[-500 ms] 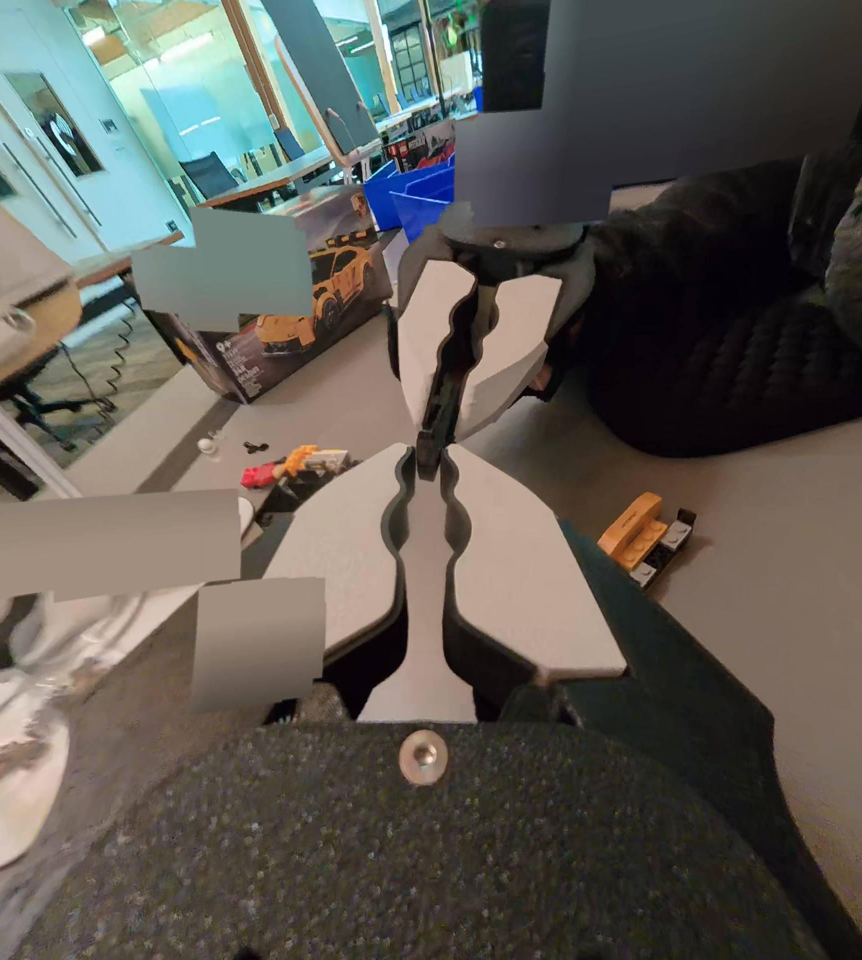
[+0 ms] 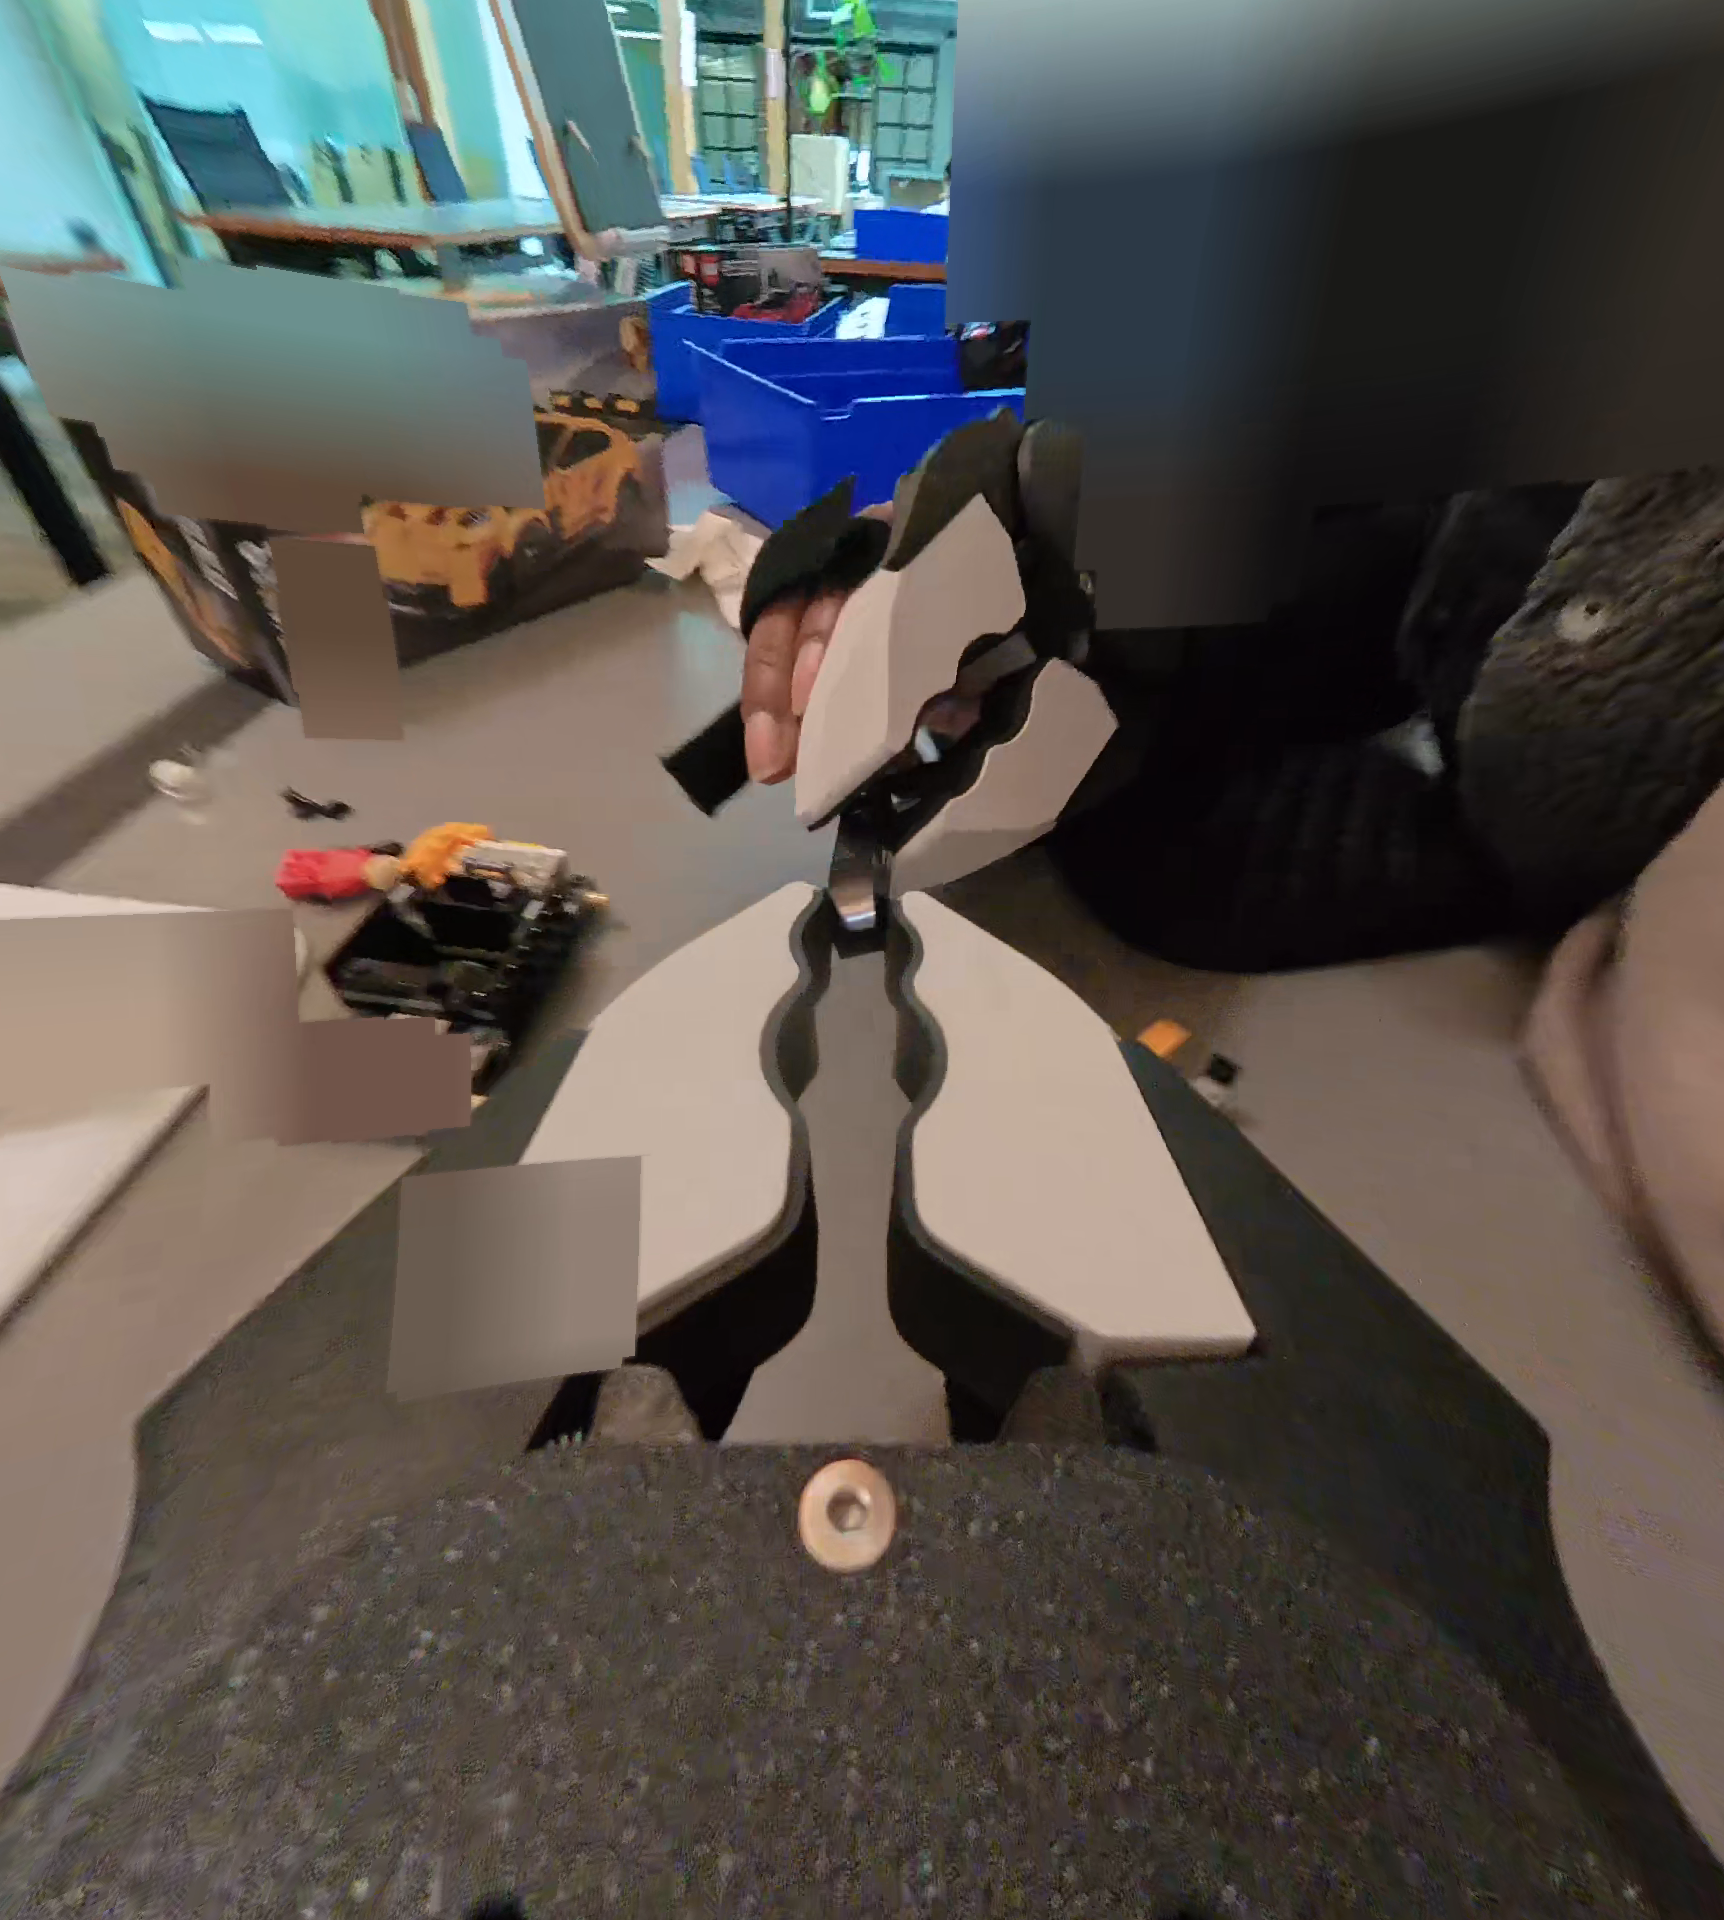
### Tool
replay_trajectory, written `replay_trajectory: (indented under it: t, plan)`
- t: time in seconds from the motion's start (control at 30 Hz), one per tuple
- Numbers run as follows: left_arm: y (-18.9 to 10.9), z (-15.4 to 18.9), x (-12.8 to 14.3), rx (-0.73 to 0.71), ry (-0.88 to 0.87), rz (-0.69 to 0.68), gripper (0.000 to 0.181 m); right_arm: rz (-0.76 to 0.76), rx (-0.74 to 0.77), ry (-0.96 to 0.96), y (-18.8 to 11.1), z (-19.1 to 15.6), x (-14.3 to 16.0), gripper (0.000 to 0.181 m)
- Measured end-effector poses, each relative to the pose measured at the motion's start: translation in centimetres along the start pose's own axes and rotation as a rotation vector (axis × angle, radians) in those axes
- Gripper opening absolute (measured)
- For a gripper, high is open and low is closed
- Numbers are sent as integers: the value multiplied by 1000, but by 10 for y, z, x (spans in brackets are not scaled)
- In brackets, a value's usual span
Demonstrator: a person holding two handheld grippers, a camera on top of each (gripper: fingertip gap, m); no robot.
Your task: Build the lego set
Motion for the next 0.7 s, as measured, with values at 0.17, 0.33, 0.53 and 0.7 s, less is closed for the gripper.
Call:
replay_trajectory:
  t: [0.17, 0.33, 0.53, 0.7]
  plan:
    - [-1, 7, -1, -110, 297, -38, 9, 37, -211, 429, 0, 11, 6, 28]
    - [2, 12, 1, -129, 420, -73, 9, 41, -293, 558, 1, 11, 7, 16]
    - [5, 8, 6, -125, 365, -115, 10, -5, -317, 563, 3, 9, 10, 8]
    - [10, -3, 24, -121, 259, -216, 17, -172, -391, 580, 10, 0, 26, 8]
Point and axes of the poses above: each gripper's, where its closed fingertips meet, y out along the fingers, x out of its underside, z = x × y across the jaws, the point moved 8 cm from there along -y, back along the fingers, and after that the axes turned 2 degrees about x, right-handed, at the moved point
